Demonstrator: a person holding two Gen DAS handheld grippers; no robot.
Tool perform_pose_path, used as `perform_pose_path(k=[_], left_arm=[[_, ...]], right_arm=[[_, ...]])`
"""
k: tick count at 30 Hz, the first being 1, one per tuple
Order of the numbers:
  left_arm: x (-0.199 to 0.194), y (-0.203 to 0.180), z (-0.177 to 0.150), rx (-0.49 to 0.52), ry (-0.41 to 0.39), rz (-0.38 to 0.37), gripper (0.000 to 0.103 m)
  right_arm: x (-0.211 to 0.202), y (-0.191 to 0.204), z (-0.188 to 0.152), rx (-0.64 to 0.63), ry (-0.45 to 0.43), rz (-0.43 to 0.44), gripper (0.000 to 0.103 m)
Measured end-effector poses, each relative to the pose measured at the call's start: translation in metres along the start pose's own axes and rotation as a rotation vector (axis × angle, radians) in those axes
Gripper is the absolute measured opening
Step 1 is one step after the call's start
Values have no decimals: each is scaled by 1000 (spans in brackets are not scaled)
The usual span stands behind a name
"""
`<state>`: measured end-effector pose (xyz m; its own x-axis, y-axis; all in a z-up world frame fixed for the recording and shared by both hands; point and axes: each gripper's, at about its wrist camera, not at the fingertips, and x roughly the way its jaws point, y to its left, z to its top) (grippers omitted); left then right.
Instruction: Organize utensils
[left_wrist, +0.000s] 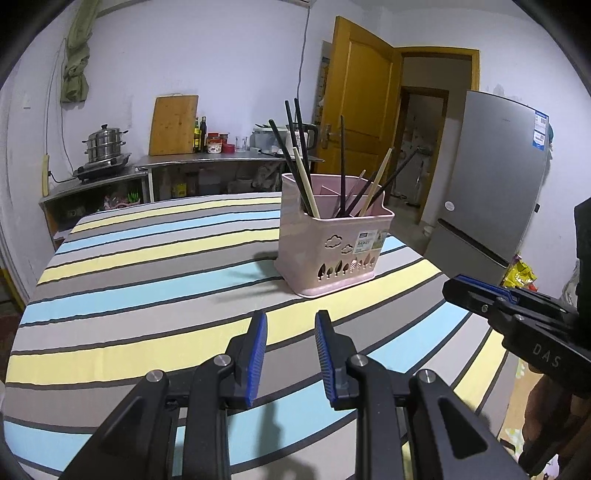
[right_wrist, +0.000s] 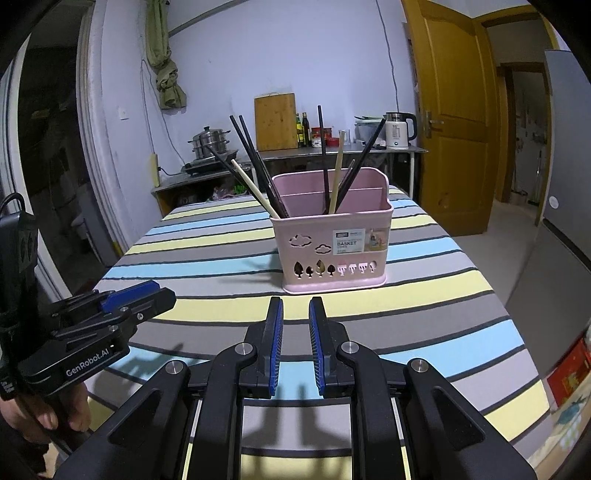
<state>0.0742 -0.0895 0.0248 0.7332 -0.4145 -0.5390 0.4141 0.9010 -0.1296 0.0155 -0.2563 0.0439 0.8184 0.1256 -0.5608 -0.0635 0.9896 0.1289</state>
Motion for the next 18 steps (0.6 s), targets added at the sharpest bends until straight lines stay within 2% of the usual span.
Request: perform_pose_path(k=[18], left_arm=[[-5, -1, 0, 3, -17, 15, 26]], right_arm=[[1, -1, -3, 0, 3, -13, 15]])
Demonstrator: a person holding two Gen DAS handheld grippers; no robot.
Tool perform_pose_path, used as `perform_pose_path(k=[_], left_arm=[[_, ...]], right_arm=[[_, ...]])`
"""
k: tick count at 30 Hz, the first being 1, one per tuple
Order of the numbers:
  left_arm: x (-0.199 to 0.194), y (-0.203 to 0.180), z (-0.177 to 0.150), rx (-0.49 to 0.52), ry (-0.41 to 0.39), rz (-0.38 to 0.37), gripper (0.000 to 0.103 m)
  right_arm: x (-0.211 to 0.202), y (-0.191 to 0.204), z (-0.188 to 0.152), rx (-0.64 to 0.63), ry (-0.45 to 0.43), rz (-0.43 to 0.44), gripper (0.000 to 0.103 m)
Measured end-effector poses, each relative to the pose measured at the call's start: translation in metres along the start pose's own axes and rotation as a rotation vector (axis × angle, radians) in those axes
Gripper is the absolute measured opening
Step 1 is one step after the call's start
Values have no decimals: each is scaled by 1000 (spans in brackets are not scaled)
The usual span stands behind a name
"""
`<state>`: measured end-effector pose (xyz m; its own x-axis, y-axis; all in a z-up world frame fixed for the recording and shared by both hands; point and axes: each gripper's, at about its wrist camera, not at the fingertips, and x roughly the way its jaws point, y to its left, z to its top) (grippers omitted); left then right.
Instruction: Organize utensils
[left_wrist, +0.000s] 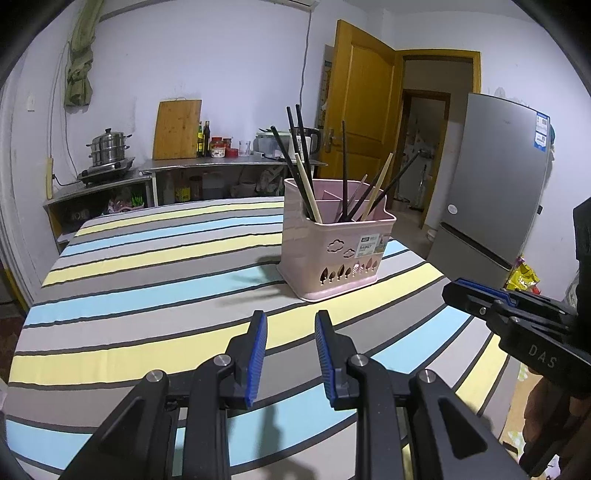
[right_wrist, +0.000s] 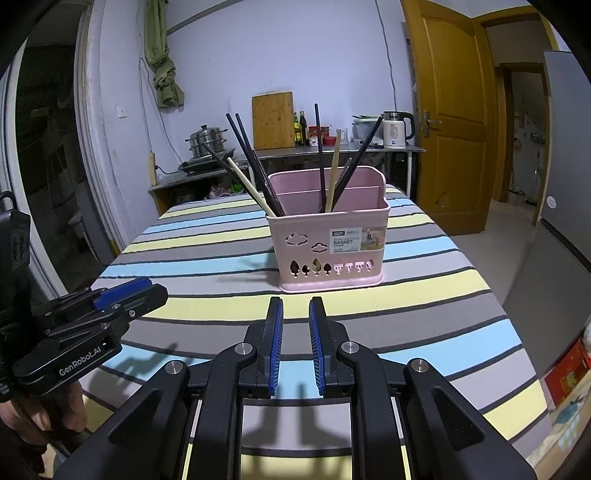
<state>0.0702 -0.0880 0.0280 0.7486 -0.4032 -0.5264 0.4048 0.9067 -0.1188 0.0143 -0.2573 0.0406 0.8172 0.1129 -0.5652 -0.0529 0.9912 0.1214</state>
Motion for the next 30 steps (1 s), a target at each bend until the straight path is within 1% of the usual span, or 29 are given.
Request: perform_pose_path(k=[5, 30], left_arm=[[0, -4, 0, 19, -10, 27, 26], [3, -6, -3, 14, -18, 18, 26]], right_arm=[[1, -2, -1, 4, 1, -4, 15], [0, -1, -1, 9, 2, -14, 15]])
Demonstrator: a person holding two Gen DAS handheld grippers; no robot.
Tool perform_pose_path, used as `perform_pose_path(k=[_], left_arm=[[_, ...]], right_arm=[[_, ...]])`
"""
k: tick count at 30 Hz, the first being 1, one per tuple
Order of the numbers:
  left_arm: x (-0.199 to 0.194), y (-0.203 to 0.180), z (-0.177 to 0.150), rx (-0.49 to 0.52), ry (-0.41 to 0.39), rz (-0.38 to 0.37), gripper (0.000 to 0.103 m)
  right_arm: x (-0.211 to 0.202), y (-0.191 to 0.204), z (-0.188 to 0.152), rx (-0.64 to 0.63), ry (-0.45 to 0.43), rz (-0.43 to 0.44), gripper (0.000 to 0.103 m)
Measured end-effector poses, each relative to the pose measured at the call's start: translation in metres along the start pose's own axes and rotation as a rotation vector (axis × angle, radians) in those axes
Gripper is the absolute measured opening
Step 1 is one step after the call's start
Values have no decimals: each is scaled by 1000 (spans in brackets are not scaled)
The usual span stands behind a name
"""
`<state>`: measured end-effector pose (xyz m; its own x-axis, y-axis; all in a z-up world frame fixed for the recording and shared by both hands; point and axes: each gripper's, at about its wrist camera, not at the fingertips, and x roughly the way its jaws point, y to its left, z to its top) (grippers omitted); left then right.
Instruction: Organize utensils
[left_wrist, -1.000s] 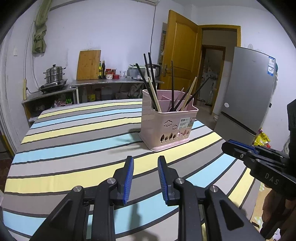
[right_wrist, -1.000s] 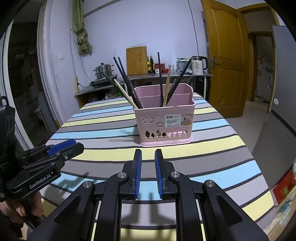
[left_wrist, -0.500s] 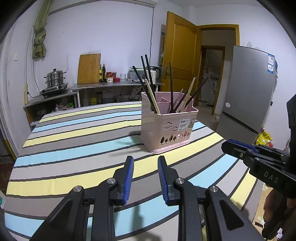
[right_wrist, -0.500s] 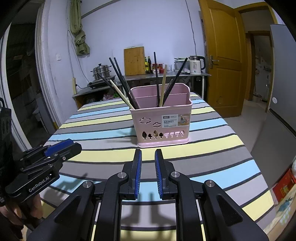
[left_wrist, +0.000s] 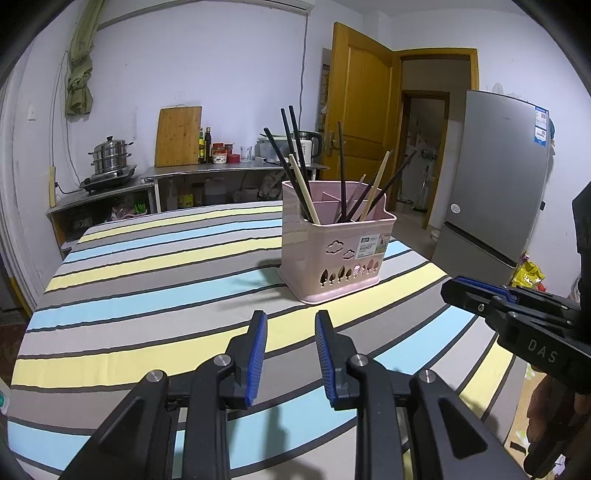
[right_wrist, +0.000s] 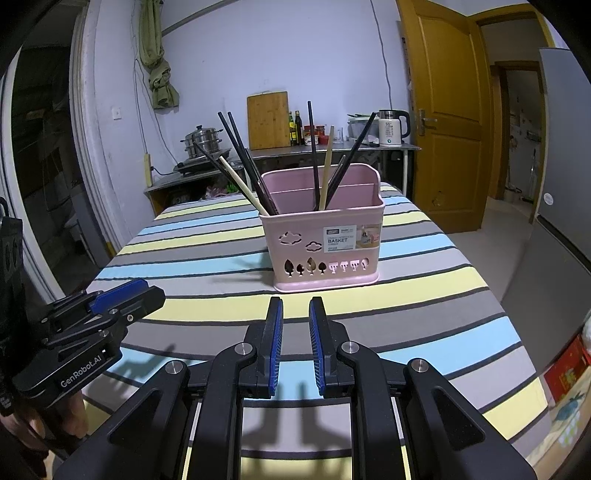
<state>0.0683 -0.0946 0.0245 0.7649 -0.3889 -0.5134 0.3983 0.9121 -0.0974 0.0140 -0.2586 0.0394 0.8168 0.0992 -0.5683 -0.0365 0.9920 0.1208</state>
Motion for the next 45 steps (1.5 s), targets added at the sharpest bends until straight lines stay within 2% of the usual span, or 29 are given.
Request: perform_pose_path(k=[45], left_arm=[[0, -4, -1, 29, 9, 0, 26]], right_arm=[[-1, 2, 1, 1, 2, -4, 15]])
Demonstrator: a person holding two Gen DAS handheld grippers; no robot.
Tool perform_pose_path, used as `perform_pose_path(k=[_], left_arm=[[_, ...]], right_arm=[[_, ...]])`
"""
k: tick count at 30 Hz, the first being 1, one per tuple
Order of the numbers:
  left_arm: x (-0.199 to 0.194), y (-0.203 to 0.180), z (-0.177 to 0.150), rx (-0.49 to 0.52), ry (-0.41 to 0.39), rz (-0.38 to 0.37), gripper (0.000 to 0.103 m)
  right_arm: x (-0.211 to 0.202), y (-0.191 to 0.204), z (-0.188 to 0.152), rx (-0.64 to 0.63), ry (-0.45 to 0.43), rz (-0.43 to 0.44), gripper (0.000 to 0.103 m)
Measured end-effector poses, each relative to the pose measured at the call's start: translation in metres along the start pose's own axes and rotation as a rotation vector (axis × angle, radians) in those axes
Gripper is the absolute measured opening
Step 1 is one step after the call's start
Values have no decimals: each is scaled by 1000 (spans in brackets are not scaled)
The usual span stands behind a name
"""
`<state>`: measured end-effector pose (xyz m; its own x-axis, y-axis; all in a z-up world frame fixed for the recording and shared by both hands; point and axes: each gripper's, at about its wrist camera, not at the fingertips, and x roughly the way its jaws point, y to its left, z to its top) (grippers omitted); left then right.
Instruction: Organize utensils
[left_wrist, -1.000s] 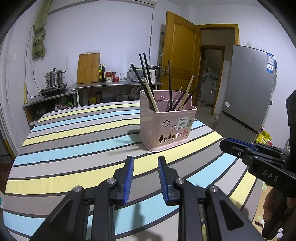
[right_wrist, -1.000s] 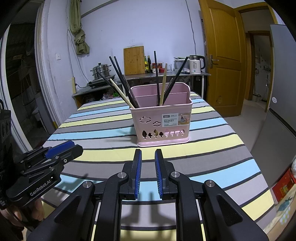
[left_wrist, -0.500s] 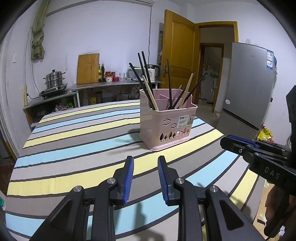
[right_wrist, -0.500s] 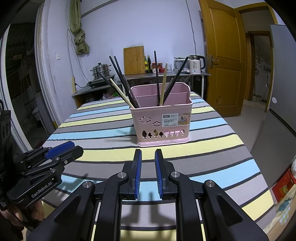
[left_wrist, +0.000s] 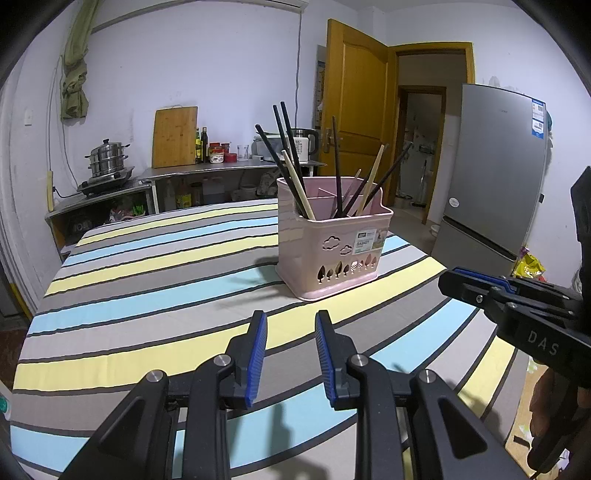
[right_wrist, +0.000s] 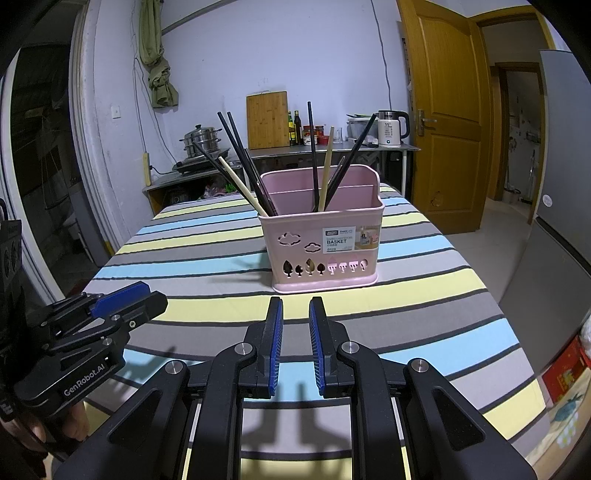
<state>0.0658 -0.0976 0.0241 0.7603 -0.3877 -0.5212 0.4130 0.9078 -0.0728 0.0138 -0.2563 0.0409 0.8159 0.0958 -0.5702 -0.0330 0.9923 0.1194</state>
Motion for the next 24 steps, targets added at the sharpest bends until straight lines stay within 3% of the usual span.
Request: perform_pose_path(k=[24], left_arm=[[1, -7, -3, 34, -5, 9, 26]], right_arm=[[-1, -1, 1, 2, 3, -8, 15]])
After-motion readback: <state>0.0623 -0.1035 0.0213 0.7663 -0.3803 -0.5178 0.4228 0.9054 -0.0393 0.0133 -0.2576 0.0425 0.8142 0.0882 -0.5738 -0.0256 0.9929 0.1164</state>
